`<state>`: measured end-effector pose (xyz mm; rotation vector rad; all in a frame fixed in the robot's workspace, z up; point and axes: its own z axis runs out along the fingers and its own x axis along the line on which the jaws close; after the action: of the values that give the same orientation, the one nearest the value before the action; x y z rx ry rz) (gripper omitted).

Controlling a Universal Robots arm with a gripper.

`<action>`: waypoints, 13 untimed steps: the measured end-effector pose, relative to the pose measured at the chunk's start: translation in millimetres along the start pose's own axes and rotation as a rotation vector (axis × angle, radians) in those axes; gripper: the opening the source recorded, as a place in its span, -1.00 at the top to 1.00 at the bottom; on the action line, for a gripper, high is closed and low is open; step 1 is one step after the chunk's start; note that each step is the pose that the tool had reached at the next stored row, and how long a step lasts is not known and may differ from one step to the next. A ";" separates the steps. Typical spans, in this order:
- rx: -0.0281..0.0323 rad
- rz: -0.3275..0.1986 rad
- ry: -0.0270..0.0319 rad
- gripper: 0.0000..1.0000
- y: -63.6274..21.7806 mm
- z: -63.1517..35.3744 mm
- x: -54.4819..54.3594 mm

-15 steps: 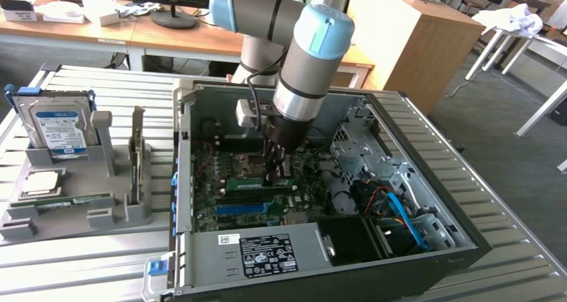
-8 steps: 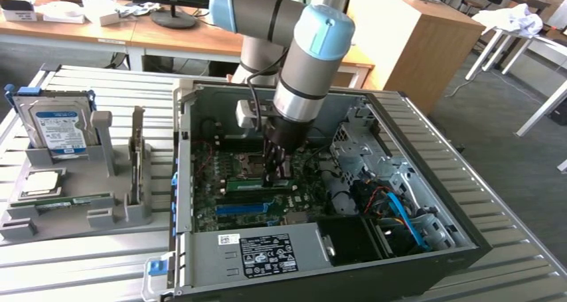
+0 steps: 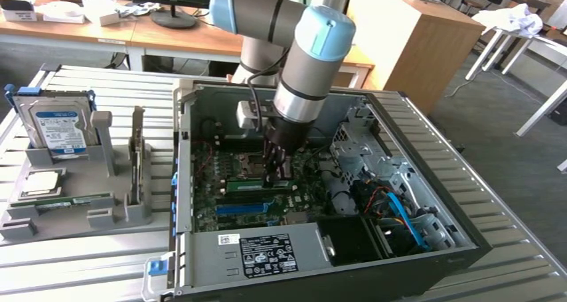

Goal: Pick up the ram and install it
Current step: 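Insert the ram into the slot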

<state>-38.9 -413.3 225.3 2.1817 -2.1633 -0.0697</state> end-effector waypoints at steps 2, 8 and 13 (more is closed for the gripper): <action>-0.0007 0.000 0.0000 0.75 -0.8 0.2 0.0; -0.0022 0.000 0.0000 0.75 -2.7 0.6 0.0; -0.0029 0.000 0.0005 0.75 -2.9 1.8 0.1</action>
<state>-36.1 -413.3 223.4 2.1795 -2.1620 -0.0722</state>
